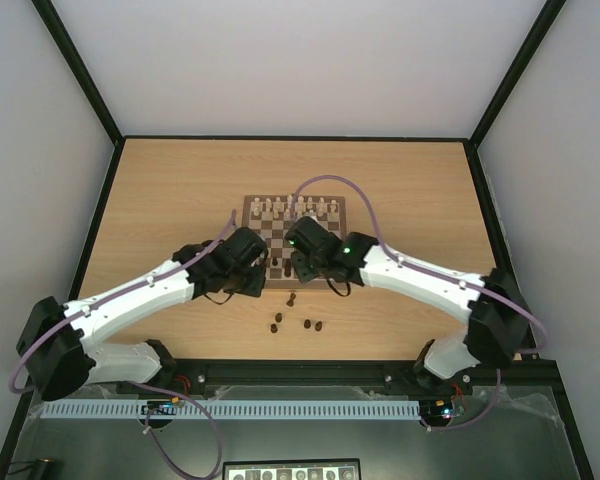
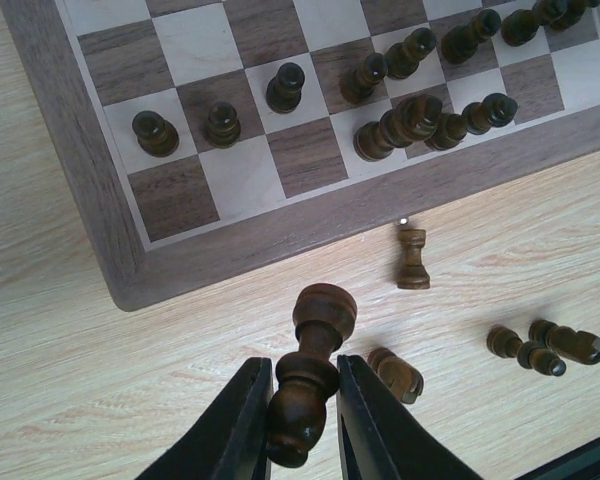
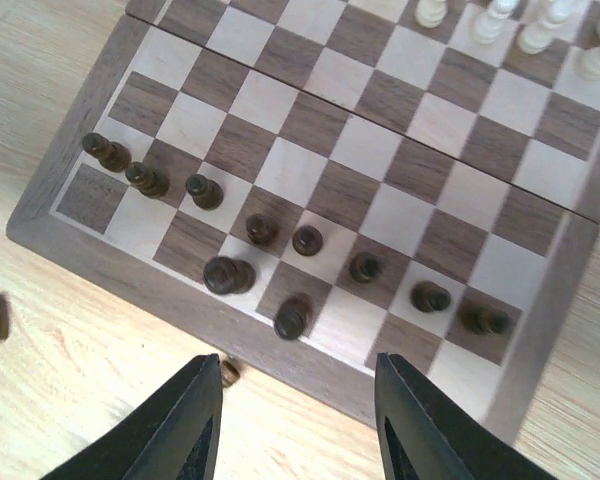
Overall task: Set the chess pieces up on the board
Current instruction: Place the chess piece on the chessboard.
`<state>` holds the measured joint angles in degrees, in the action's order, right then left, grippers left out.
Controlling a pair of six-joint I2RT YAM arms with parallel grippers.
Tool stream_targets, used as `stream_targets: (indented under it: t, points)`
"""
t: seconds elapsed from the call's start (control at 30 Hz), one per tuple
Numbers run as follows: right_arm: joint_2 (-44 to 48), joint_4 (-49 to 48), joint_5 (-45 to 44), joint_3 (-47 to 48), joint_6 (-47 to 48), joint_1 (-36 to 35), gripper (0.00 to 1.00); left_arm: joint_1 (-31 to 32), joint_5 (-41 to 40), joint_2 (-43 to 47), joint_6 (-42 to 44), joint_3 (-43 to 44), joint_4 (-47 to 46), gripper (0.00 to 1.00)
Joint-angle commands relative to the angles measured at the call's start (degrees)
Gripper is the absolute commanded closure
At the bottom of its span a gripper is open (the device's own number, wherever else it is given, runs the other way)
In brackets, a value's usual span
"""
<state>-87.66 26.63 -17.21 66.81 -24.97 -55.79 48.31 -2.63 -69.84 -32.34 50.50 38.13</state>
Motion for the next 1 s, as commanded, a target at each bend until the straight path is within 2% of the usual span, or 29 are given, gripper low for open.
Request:
stream_targets:
  t: [0.0,0.4,0.7,0.97]
  points:
    - [7.42,2.14,-0.69,-4.54,-1.09,0.56,0.56,0.15,-0.79,-4.05,1.04,3.74,3.22,0.81]
    - [21.47,3.62,2.47,-12.34,-1.65,0.97,0.55,0.22,-1.72,-18.62,2.69,15.28,8.84,0.81]
    - [23.27,3.53,4.18,-12.62,-1.62,0.97,0.54,0.26,-4.07,-25.33,4.05,22.23,13.13,0.80]
    - [23.24,3.43,4.56,-12.65,-1.49,0.95,0.54,0.22,-4.44,-28.80,5.09,24.15,14.20,0.80]
